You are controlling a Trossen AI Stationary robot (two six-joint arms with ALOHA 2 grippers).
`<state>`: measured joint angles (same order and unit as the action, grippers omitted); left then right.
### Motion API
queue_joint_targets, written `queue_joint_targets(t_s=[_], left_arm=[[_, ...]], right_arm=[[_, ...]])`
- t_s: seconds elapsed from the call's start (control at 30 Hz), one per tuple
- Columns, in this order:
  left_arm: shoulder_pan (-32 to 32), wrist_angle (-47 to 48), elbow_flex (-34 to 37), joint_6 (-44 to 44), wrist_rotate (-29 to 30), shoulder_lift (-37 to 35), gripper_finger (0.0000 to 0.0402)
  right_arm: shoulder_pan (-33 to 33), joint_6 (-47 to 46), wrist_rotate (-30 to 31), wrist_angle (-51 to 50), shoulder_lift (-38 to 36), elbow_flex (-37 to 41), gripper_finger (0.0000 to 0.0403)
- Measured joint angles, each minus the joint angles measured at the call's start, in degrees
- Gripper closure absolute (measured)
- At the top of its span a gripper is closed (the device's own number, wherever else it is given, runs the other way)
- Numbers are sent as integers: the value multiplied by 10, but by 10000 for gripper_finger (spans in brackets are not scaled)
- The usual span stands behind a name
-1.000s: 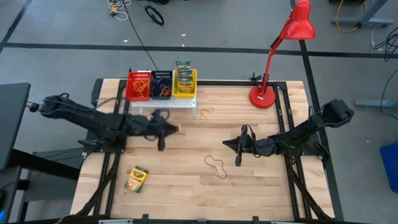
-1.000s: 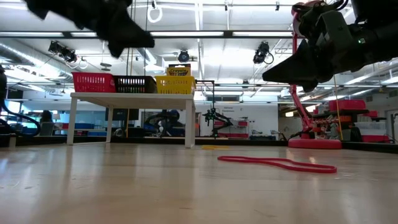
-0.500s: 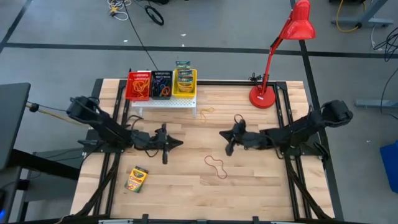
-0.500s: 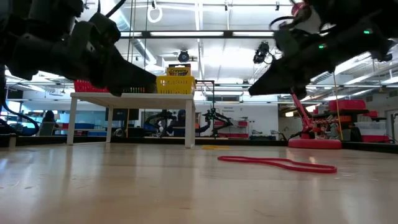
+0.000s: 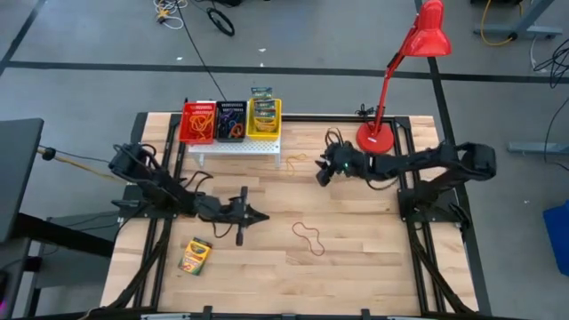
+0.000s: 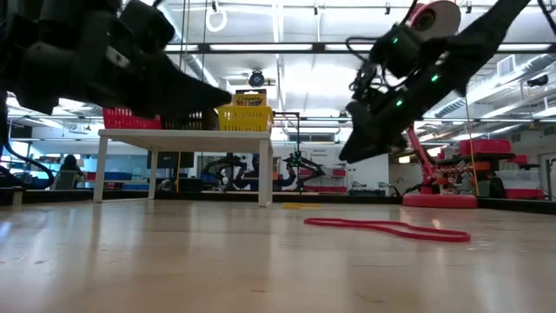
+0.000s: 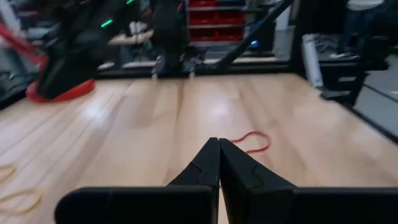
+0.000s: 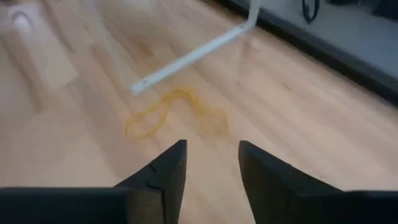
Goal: Pick & Place Office Desk Supplies
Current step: Put the yellow rubber band into the red bin on the shelf
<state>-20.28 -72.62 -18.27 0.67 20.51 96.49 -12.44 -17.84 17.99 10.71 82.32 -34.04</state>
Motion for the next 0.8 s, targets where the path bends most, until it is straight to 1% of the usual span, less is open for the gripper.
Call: queue_joint_targets(t_s=[0.07, 0.17, 0.27, 0.37, 0.47, 0.53, 0.63, 0.8], left_arm=[[-13, -18, 0, 12, 0, 0, 397], [-26, -28, 0, 16, 7, 0, 395], [-34, -24, 0, 10, 26, 0, 393], [-34, -15, 0, 1, 33, 0, 393], [-34, -15, 1, 0, 34, 0, 394], [-34, -16, 1, 0, 34, 0, 394], [-34, -16, 1, 0, 34, 0, 394], [-34, -12, 1, -2, 33, 0, 394]], right_arm=[[-29, 33, -32, 45, 28, -3, 244], [-59, 56, -71, 62, 87, -28, 236], [-74, 78, -79, 32, 149, -86, 219], [-83, 100, -78, -27, 201, -144, 190], [-94, 116, -80, -70, 231, -189, 159], [-101, 129, -83, -90, 241, -207, 146], [-111, 132, -116, -92, 251, -218, 146], [-115, 141, -140, -83, 281, -223, 169]])
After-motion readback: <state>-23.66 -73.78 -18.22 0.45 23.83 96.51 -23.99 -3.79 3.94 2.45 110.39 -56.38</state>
